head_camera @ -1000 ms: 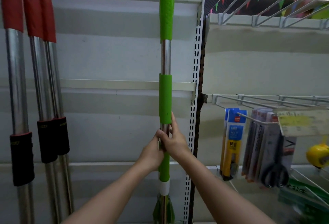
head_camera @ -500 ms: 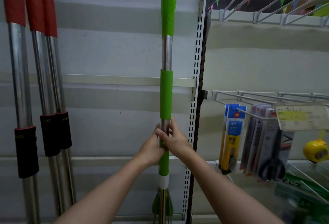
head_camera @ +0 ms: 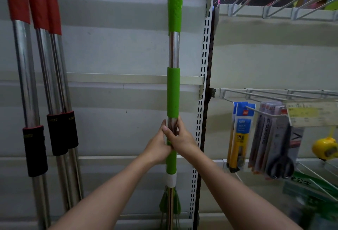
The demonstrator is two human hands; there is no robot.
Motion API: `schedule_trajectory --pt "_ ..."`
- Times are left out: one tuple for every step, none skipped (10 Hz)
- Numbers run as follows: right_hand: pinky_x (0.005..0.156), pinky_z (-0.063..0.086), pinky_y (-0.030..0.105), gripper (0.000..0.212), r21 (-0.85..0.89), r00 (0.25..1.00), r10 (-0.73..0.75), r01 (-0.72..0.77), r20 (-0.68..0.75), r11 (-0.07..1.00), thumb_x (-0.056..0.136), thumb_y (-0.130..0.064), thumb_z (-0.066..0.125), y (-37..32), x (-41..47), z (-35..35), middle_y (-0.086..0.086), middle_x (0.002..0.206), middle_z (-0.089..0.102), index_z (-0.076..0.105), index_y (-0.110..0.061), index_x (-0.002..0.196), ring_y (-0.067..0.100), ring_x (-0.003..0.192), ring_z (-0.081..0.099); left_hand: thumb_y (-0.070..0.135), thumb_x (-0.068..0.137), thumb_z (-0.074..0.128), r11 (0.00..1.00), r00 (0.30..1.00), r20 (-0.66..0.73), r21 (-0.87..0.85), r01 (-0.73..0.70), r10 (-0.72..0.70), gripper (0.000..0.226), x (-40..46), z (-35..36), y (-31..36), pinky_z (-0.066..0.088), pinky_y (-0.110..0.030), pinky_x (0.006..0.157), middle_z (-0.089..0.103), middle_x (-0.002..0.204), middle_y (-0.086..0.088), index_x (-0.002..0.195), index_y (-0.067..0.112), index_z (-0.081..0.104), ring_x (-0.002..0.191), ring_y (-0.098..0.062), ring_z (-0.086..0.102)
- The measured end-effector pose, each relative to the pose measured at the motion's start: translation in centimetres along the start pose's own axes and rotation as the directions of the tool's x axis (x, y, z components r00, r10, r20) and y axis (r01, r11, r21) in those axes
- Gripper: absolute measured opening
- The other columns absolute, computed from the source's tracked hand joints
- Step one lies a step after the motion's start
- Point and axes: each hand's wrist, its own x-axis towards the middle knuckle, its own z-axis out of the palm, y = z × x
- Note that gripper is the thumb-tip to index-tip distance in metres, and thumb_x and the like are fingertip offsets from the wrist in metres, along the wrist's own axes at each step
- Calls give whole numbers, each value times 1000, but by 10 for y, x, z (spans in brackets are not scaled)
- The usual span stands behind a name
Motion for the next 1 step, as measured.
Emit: schedule_trajectory --pt "104 44 41 66 13 1000 27 -27 -6 1000 93 -39 55 2 -3 -1 1 142 49 21 -35 149 22 130 48 13 88 61 1000 1000 -13 -12 20 -20 88 -1 -1 -2 44 -32 100 36 151 -2 151 31 2 132 -27 43"
